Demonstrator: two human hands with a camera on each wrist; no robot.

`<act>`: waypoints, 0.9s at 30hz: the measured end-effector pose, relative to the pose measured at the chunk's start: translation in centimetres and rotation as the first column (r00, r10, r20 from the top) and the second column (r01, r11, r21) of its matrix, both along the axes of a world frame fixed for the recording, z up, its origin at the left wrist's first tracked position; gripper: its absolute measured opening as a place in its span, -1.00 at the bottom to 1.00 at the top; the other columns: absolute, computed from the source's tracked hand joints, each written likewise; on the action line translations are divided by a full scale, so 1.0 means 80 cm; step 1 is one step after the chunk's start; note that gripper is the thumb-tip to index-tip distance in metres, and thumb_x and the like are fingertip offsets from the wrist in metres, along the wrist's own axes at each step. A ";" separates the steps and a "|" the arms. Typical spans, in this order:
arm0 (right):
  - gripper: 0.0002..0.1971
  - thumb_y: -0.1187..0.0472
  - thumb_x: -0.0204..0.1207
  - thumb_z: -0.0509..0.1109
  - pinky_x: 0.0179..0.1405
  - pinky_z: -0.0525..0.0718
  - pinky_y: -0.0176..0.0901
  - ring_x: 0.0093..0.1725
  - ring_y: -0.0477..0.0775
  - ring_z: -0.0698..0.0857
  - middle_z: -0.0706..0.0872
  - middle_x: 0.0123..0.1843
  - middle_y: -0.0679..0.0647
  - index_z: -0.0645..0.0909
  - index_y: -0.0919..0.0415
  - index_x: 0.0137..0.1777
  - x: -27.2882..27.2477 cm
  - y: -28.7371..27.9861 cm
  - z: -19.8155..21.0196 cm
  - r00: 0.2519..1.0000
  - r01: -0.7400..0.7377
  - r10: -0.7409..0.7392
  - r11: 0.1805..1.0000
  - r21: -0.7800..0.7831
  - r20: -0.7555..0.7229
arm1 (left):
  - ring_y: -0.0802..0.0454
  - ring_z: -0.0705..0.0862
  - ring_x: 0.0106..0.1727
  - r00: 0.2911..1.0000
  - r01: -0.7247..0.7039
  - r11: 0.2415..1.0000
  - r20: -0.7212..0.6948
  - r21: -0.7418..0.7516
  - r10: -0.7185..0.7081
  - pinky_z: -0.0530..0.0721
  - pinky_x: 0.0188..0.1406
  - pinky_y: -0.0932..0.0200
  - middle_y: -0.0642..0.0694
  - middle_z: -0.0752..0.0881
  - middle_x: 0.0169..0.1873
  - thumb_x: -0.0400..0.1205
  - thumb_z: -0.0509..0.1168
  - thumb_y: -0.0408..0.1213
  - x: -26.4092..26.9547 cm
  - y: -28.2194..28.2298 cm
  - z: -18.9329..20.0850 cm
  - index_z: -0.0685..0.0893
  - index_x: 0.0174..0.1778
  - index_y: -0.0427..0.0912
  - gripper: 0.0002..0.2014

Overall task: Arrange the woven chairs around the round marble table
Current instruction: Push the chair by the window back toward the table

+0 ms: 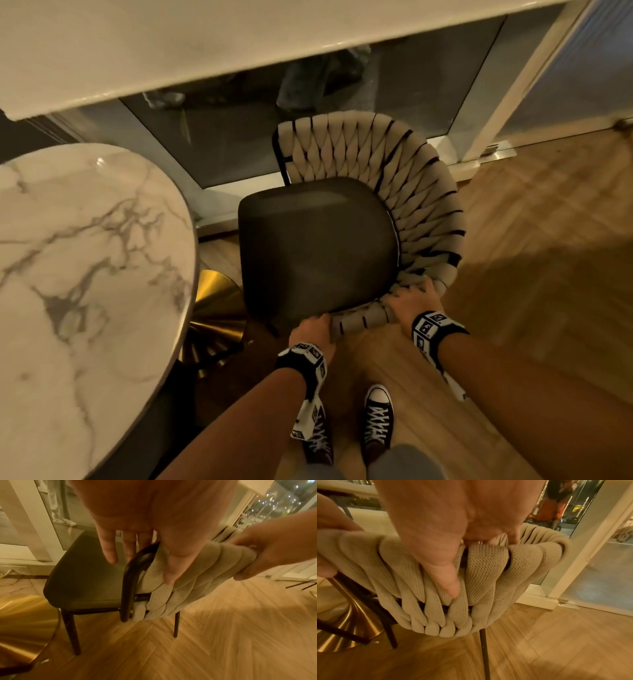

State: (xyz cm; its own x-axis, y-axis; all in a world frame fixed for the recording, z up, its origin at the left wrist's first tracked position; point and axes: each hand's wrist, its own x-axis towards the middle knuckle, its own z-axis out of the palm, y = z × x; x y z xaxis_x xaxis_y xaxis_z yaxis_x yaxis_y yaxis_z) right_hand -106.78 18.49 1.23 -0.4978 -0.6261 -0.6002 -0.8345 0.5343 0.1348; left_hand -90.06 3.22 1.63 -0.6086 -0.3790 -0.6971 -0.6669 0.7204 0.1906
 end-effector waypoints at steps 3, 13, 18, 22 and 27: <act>-0.72 0.08 0.67 0.14 0.41 0.31 0.36 0.35 0.17 0.55 0.69 0.27 -0.05 0.65 -0.12 0.22 -0.009 -0.010 -0.015 0.999 0.049 -0.049 0.998 0.024 -0.021 | -0.29 0.71 0.27 0.997 0.069 0.997 0.048 -0.035 -0.068 0.71 0.18 -0.18 -0.20 0.69 0.28 0.70 0.25 -0.29 -0.003 -0.009 -0.015 0.50 0.39 -0.07 -0.68; -0.80 0.23 0.66 0.24 0.28 0.59 0.04 0.26 0.17 0.67 0.75 0.22 0.12 0.71 0.11 0.11 -0.039 -0.058 0.006 0.997 -0.056 0.052 0.995 0.085 0.048 | -0.38 0.69 0.25 1.000 -0.014 0.998 0.010 -0.054 0.014 0.70 0.22 -0.21 -0.33 0.70 0.24 0.72 0.10 -0.47 -0.032 -0.044 -0.002 0.62 0.24 -0.24 -0.74; -0.79 0.27 0.67 0.24 0.12 0.69 0.05 0.21 0.19 0.72 0.76 0.20 0.15 0.71 0.17 0.11 -0.016 -0.050 0.015 0.995 -0.064 0.056 0.993 0.097 0.082 | -0.34 0.70 0.26 0.998 -0.056 0.998 -0.006 -0.041 0.056 0.70 0.26 -0.17 -0.29 0.72 0.22 0.67 0.19 -0.51 -0.008 -0.036 0.001 0.66 0.22 -0.25 -0.74; -0.78 0.28 0.69 0.20 0.14 0.64 0.03 0.24 0.22 0.70 0.74 0.23 0.18 0.68 0.23 0.13 0.004 -0.028 0.008 0.988 -0.112 0.106 0.992 0.053 0.112 | -0.30 0.70 0.25 0.995 -0.087 0.996 0.037 -0.002 0.087 0.73 0.24 -0.14 -0.27 0.70 0.22 0.61 0.27 -0.49 0.017 -0.024 -0.002 0.60 0.25 -0.21 -0.70; -0.72 0.19 0.63 0.24 0.35 0.57 0.15 0.32 0.22 0.62 0.68 0.33 0.15 0.61 0.17 0.29 0.003 -0.003 0.004 0.980 -0.165 0.174 0.982 -0.096 0.098 | -0.25 0.73 0.18 0.992 -0.113 0.993 0.055 0.042 0.110 0.78 0.15 -0.13 -0.19 0.72 0.15 0.54 0.37 -0.33 0.012 -0.011 0.002 0.60 0.24 -0.12 -0.66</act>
State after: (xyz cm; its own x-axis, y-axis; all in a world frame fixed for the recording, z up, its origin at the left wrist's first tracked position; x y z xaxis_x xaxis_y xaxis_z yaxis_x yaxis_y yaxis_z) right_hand -106.50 18.26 1.57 -0.3170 -0.7481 -0.5829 -0.9209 0.3898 0.0006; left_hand -89.13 2.32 1.80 -0.5262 -0.4100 -0.7449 -0.7525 0.6325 0.1834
